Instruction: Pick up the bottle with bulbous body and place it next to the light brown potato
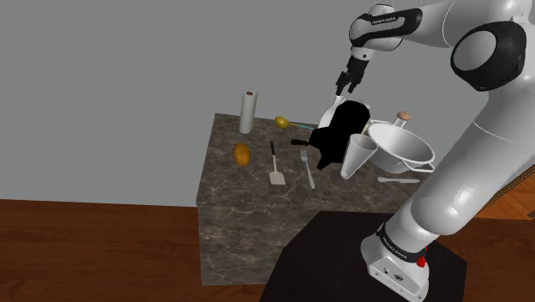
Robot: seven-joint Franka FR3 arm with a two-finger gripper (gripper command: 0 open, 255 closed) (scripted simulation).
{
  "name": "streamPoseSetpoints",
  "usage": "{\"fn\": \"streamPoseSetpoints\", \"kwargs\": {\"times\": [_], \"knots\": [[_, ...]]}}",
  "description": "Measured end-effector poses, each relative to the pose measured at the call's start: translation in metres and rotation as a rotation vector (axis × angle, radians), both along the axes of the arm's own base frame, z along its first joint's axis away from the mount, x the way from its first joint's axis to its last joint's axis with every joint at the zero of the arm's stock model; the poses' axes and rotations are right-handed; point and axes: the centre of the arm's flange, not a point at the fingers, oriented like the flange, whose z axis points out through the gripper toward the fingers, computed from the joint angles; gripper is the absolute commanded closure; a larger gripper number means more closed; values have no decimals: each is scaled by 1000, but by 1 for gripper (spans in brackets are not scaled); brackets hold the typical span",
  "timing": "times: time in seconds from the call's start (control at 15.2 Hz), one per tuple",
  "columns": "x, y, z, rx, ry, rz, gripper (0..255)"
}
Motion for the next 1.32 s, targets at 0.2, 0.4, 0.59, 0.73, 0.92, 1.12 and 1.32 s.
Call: {"fn": "streamPoseSetpoints", "kwargs": {"times": [0.2,0.4,0.59,0.73,0.92,1.12,1.32], "knots": [[17,-33,-19,9,16,3,0],[20,-42,-34,13,20,6,0],[21,-44,-50,13,20,7,0],[22,-44,-60,13,20,7,0],[22,-44,-64,13,20,7,0],[22,-43,-64,13,20,7,0],[22,-44,-64,13,19,7,255]]}}
